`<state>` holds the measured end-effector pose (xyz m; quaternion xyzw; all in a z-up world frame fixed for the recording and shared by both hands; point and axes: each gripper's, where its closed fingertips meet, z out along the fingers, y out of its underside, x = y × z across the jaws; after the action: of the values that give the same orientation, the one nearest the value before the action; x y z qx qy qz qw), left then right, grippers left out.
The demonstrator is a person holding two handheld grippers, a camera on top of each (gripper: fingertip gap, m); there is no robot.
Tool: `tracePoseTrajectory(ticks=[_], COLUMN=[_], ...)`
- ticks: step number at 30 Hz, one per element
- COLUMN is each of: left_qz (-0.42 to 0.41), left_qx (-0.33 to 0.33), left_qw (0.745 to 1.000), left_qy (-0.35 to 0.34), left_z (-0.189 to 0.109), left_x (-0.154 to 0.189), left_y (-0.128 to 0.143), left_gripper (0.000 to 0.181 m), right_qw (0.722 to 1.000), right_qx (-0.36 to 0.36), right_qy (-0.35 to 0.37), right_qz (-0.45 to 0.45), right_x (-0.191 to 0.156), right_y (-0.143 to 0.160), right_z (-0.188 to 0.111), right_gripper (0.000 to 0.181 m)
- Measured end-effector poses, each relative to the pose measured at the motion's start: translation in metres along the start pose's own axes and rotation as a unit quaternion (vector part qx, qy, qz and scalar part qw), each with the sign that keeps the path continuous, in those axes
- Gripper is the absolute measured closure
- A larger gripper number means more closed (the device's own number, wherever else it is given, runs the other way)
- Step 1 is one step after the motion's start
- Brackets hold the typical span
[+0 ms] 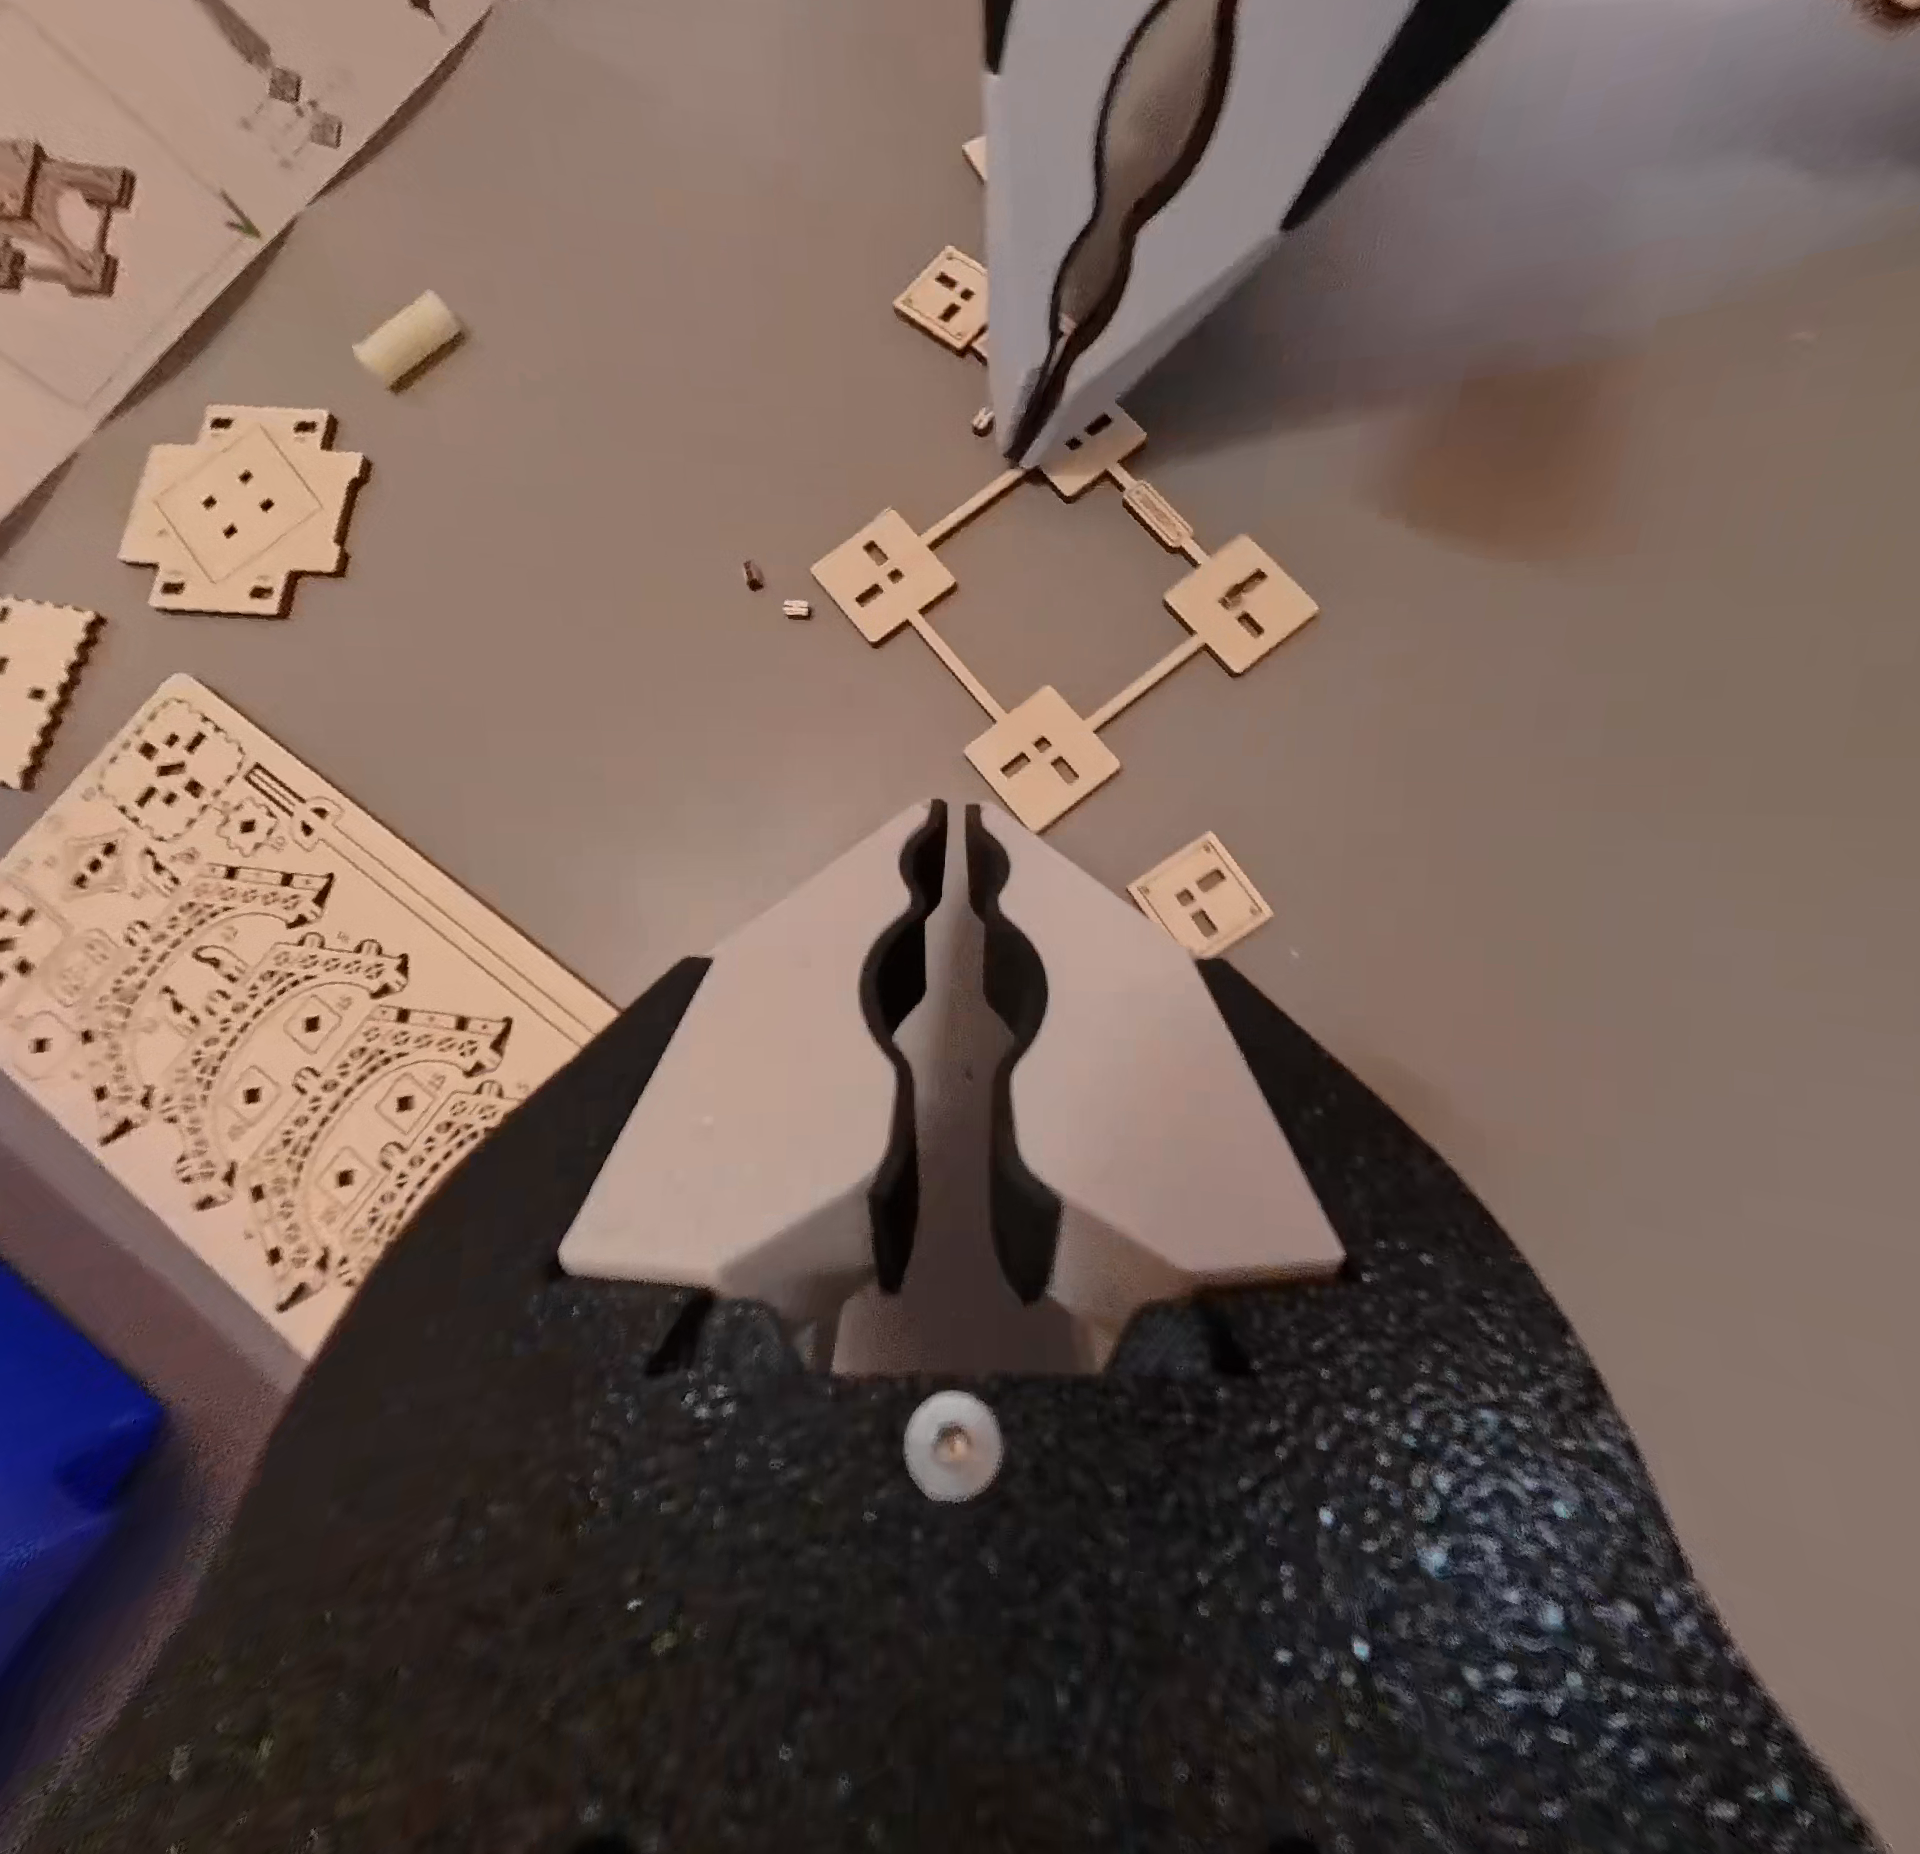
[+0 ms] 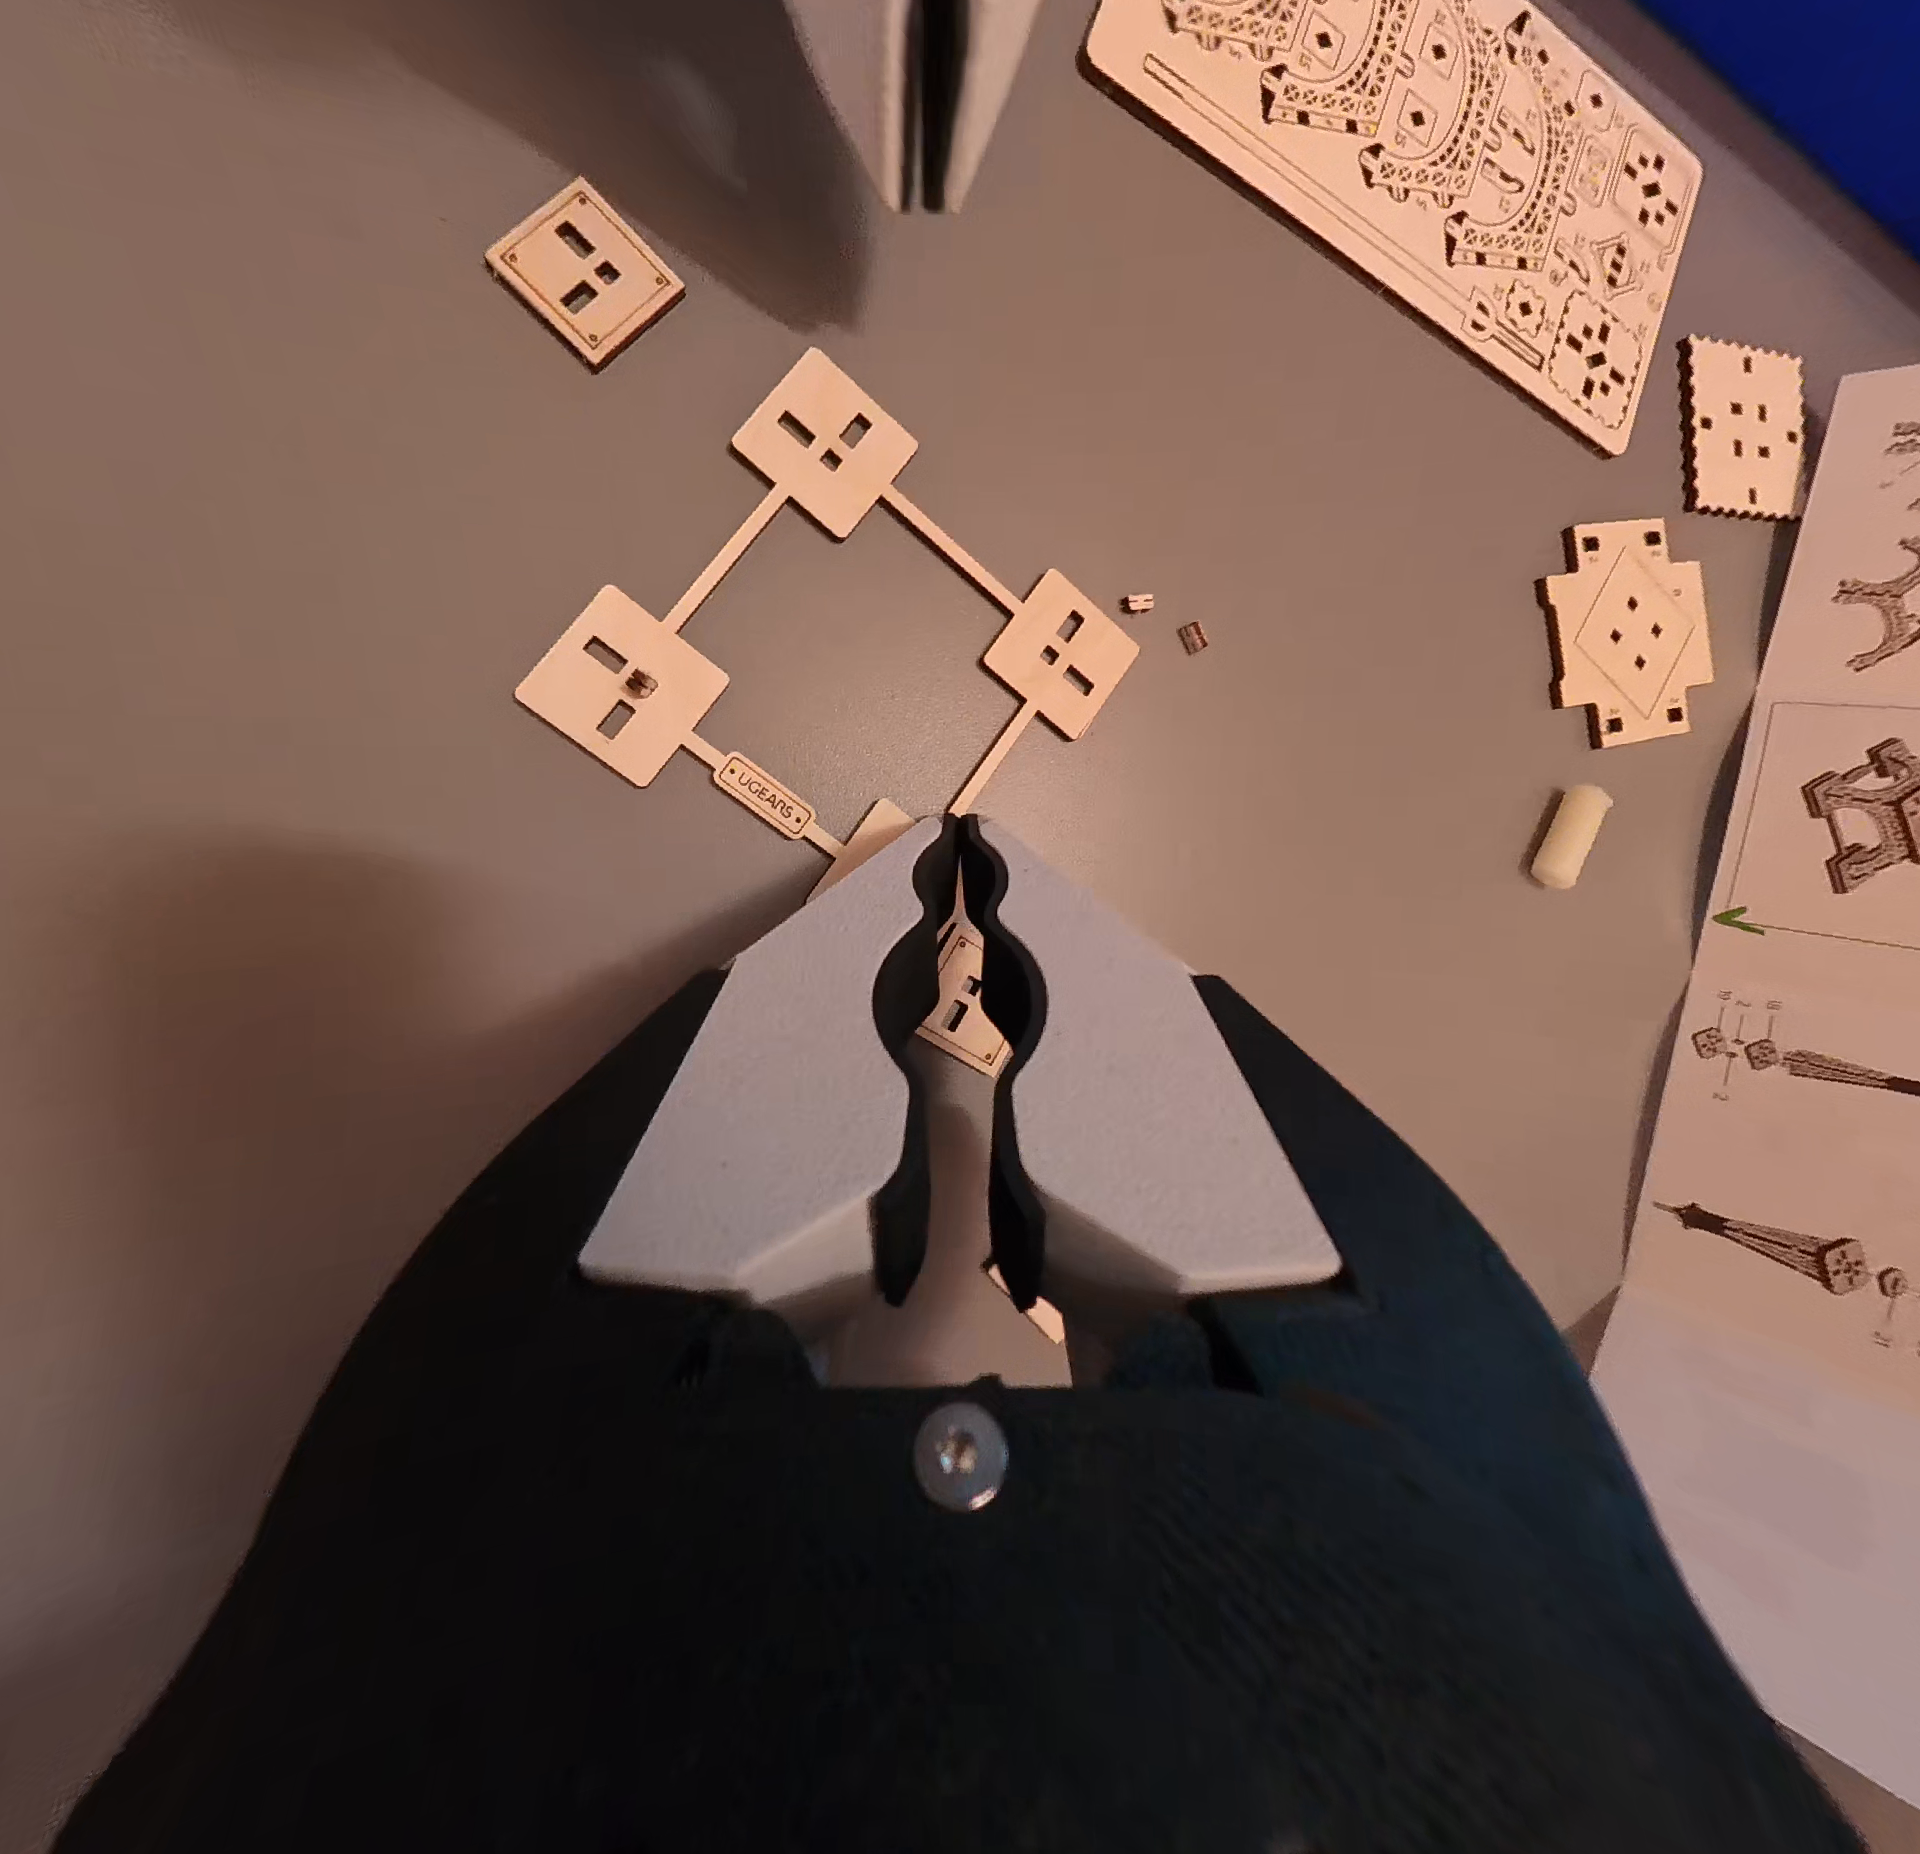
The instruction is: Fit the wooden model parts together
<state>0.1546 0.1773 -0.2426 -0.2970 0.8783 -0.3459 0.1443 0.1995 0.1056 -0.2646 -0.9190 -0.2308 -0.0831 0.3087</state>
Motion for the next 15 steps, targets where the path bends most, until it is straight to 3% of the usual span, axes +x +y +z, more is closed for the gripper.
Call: tracePoseTrajectory(ticks=[10, 15], left_qz=[-0.008, 0.007], left_qx=[0.000, -0.006], left_qw=[0.996, 0.996], left_qy=[0.086, 0.094], left_z=[0.022, 0.023], left_x=[0.030, 0.037], left_y=[0.010, 0.011], left_gripper=[0.181, 0.181], right_qw=[1.000, 1.000], right_qx=[0.005, 0.001], right_qy=[0.016, 0.018], right_qz=[-0.011, -0.020], right_x=[0.001, 0.000], right_y=[0.000, 0.001], right_z=[-0.001, -0.001], right_gripper=[0.181, 0.181])
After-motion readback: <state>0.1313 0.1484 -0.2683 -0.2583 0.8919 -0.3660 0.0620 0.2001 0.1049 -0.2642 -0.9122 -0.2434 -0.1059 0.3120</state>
